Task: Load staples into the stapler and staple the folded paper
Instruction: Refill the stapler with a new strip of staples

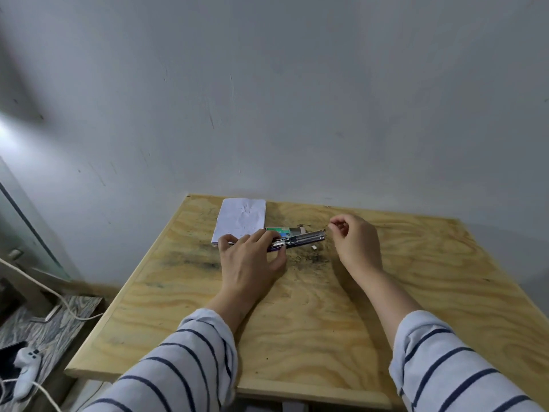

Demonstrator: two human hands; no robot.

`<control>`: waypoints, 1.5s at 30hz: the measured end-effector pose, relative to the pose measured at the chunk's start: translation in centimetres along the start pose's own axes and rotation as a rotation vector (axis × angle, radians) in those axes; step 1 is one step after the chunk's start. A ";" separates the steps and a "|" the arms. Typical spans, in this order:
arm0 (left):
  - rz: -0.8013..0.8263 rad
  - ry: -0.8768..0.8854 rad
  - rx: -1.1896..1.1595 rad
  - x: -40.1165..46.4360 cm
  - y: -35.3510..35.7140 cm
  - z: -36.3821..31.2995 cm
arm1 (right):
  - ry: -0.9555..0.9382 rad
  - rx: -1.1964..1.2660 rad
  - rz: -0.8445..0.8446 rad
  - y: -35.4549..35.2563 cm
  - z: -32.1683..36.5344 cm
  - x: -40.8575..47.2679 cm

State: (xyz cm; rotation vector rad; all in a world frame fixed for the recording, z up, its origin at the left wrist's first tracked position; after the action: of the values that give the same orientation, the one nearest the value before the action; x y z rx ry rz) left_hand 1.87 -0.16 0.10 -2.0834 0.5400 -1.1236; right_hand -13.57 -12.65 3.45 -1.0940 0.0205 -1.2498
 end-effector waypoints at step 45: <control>0.139 0.065 -0.027 -0.3 1.0 0.4 | -0.428 -0.113 0.166 2.1 2.0 -4.1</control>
State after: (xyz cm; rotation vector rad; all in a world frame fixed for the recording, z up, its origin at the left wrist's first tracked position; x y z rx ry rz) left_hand 2.01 -0.45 -0.94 -2.0047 0.7231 -1.1116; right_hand -12.51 -8.41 0.93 -1.4115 -0.1418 -0.8563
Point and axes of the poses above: each hand's wrist, its own x-axis towards the middle knuckle, its own y-axis out of the palm, z = x × y, the point moved 4 cm from there along x, towards the middle knuckle, and after that the axes turned 6 degrees about -y, right-handed, at the moved point
